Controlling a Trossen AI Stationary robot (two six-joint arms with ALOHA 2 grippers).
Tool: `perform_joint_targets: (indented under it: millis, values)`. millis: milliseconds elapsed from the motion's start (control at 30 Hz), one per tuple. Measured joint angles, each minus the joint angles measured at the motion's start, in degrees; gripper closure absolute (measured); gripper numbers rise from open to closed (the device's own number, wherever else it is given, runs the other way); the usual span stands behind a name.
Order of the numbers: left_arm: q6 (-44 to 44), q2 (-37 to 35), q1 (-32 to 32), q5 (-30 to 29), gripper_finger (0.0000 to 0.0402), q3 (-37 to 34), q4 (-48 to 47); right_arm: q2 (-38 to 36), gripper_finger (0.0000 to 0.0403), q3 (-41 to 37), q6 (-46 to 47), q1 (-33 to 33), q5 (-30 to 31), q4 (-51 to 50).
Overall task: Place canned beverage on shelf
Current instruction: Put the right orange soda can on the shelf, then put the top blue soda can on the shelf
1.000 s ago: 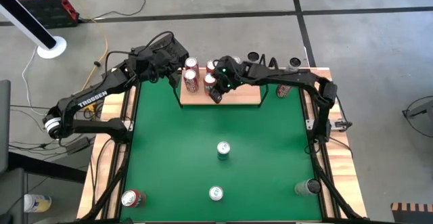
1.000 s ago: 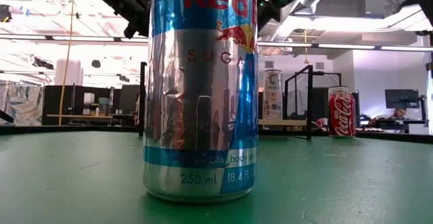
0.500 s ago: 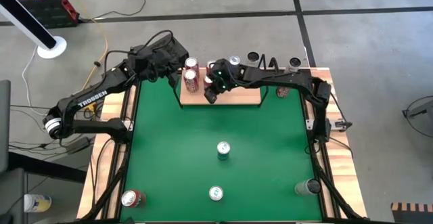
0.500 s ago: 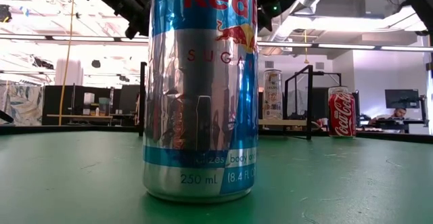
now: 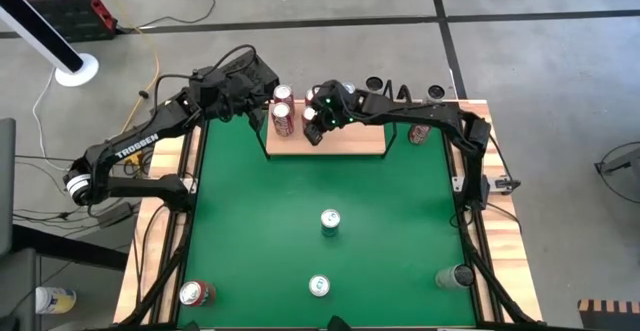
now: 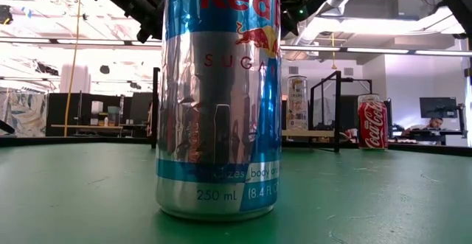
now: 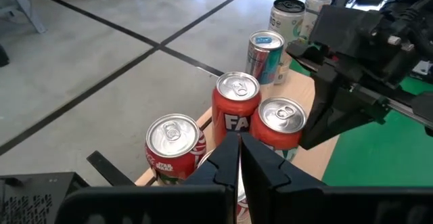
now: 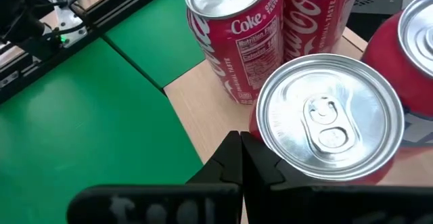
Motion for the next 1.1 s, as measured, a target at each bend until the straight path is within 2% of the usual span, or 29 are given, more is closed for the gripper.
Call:
perform_joint_targets:
  millis: [300,400,700,933,1100]
  values:
    - [0.02,0.00,0.00,-0.07,0.0402,0.00,0.00,0.00,0.0385,0.00,-0.32,-0.53,-0.40,-0.23]
    - [0.02,0.00,0.00,-0.07,0.0402,0.00,-0.02,-0.73,0.0385,0.00,-0.34,0.14,-3.39,-1.27]
    - [0.06,0.00,0.00,0.32,0.0402,0.00,-0.02,-9.03,0.0383,-0.02,-0.36,3.86,-7.82,-11.16]
    - [0.85,0.00,0.00,7.61,0.0402,0.00,0.34,-16.88,0.0367,-0.02,6.03,7.45,-16.59,-22.52]
    - [1.82,0.00,-0.02,13.25,0.0402,0.00,-0.04,-20.12,0.0348,0.00,10.54,15.26,-16.86,-22.76]
